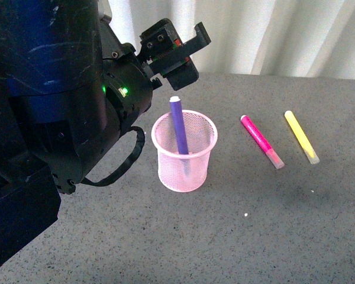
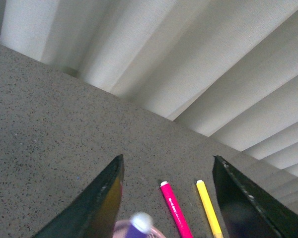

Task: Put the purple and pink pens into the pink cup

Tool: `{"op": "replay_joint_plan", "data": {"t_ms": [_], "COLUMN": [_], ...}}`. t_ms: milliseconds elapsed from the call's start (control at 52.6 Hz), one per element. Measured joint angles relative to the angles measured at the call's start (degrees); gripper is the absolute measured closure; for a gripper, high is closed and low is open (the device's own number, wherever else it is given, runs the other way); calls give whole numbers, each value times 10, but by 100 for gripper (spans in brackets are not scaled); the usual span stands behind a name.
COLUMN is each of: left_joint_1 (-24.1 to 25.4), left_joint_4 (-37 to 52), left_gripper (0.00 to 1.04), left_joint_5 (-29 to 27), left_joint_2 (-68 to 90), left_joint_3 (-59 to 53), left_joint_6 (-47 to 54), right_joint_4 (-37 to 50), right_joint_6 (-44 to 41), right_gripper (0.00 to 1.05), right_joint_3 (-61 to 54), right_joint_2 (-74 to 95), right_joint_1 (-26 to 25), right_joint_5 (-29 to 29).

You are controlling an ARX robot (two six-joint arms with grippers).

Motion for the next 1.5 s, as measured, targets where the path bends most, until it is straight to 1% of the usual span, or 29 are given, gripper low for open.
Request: {"op": "replay_joint_plan", "data": {"t_ms": [19,114,285,418,532,627,760,836,855,893,912,950,969,1026,1045,1064,1102,1121,1159,1197,1216,1235,1254,1273,1311,1368,1387,1425,1500], "left_joint_1": [0,3,12,34,76,146,214,279,289,331,343,392,406,518,547,590,647,688,740,774,796,813,822,823,819,795,789,773,755], "left_joint_4": [0,0,-2,-38,-107,-235,-363,-462,-475,-527,-541,-592,-605,-698,-719,-751,-791,-820,-859,-888,-897,-872,-824,-798,-702,-614,-602,-576,-585], "left_gripper": [47,31,5,7,7,7,7,7,7,7,7,7,7,7,7,7,7,7,7,7,7,10,14,15,23,31,33,40,51], "left_joint_5": [0,2,7,35,88,190,292,370,381,425,436,478,489,573,600,631,672,702,738,759,765,755,730,713,671,628,620,610,556], "left_joint_2": [0,0,-7,-49,-129,-265,-400,-503,-515,-565,-577,-624,-634,-707,-720,-736,-750,-755,-754,-750,-750,-757,-768,-775,-800,-833,-841,-851,-860], "left_joint_3": [0,0,-10,-34,-54,-81,-110,-125,-127,-130,-130,-131,-131,-131,-131,-131,-131,-131,-128,-126,-127,-138,-158,-168,-214,-262,-270,-288,-313], "left_joint_6": [0,2,6,19,28,53,86,114,116,127,132,149,151,188,202,218,248,270,302,321,337,337,341,340,345,348,348,353,357], "right_joint_4": [0,0,0,0,0,0,0,0,0,0,0,0,0,0,0,0,0,0,0,0,0,0,0,0,0,0,0,0,0], "right_joint_6": [0,0,0,0,0,0,0,0,0,0,0,0,0,0,0,0,0,0,0,0,0,0,0,0,0,0,0,0,0], "right_gripper": [7,7,7,7,7,7,7,7,7,7,7,7,7,7,7,7,7,7,7,7,7,7,7,7,7,7,7,7,7], "right_joint_3": [0,0,0,0,0,0,0,0,0,0,0,0,0,0,0,0,0,0,0,0,0,0,0,0,0,0,0,0,0], "right_joint_2": [0,0,0,0,0,0,0,0,0,0,0,0,0,0,0,0,0,0,0,0,0,0,0,0,0,0,0,0,0], "right_joint_1": [0,0,0,0,0,0,0,0,0,0,0,0,0,0,0,0,0,0,0,0,0,0,0,0,0,0,0,0,0], "right_joint_5": [0,0,0,0,0,0,0,0,0,0,0,0,0,0,0,0,0,0,0,0,0,0,0,0,0,0,0,-3,-2]}}
